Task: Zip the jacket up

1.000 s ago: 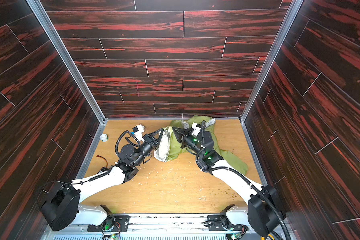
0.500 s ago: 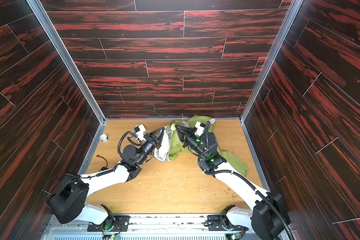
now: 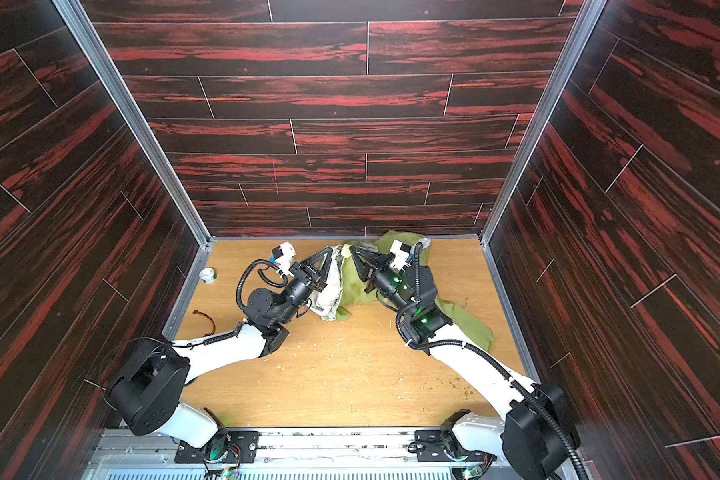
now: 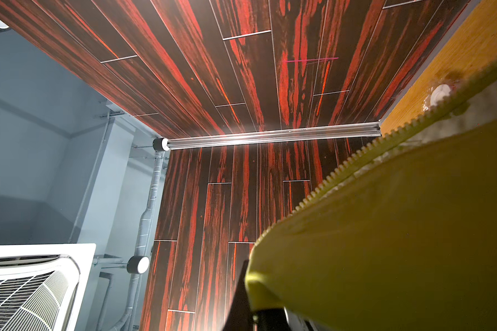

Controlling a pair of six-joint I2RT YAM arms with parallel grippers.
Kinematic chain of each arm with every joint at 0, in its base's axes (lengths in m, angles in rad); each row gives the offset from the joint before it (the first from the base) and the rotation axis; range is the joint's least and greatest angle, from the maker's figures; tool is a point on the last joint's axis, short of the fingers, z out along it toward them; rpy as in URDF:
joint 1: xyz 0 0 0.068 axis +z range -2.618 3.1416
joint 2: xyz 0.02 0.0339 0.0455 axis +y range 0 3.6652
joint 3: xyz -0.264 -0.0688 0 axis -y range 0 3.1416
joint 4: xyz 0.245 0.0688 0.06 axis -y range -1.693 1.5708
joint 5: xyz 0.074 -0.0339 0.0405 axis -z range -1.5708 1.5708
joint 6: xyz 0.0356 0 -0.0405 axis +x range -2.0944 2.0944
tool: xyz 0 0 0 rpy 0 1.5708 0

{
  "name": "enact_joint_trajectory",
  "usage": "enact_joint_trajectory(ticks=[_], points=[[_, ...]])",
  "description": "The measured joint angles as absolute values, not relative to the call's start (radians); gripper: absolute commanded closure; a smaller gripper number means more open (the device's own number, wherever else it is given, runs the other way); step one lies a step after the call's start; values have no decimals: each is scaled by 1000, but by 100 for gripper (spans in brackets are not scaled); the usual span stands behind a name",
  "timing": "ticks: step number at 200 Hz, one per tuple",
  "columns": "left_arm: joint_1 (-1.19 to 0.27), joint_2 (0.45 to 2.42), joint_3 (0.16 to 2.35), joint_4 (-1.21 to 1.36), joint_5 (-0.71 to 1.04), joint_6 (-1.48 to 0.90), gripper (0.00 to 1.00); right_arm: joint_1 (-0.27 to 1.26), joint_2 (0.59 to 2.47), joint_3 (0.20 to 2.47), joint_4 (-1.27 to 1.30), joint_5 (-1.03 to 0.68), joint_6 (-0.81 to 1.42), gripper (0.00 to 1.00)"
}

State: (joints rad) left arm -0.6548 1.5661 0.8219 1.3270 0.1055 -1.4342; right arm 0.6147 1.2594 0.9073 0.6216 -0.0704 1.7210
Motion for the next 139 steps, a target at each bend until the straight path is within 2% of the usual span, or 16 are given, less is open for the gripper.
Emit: enact_joint_trajectory(ticks=[139], points=[[-655, 1588, 829, 1339, 123, -1441, 100, 617, 1290, 908, 663, -66, 1740, 100]])
